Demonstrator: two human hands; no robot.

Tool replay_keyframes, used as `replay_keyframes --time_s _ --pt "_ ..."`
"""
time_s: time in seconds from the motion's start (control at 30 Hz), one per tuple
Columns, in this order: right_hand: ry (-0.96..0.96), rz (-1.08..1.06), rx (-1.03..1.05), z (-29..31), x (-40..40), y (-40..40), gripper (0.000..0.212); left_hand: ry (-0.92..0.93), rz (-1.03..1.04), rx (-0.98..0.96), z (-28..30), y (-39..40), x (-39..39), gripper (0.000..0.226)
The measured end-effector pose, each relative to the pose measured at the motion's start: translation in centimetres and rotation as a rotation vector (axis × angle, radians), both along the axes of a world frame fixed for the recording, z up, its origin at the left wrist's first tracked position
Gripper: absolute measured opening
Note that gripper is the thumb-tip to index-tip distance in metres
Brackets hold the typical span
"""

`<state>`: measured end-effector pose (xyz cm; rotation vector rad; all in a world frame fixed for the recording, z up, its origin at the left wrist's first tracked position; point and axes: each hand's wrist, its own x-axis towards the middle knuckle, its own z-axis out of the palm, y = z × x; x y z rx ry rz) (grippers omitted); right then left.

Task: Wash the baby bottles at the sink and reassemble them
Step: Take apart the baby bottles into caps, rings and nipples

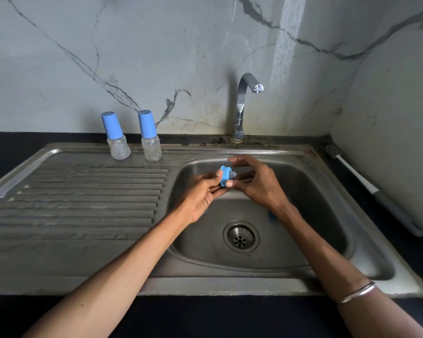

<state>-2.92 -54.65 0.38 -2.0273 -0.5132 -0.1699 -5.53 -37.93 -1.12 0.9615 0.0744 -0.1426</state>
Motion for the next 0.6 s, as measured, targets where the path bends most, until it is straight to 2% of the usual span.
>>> replay_keyframes --time_s 0.07,0.23,0.47,0.6 --pt "-0.042 0.057 -0.071 0.0 -0.2 0.1 0.059 0.012 0.014 0.017 -0.1 -0.1 0.1 0.034" --pt "-0.082 0.030 -0.044 0.2 -0.2 0.2 0.048 0.009 -0.001 0.008 -0.2 0.0 0.2 0.041" --pt "-0.076 0.009 -0.007 0.3 -0.1 -0.1 0.043 0.003 0.067 0.063 -0.7 0.8 0.7 0.020" --pt "-0.070 -0.002 0.002 0.3 0.1 -0.4 0.044 -0.010 0.025 0.036 -0.5 1.1 0.8 0.026"
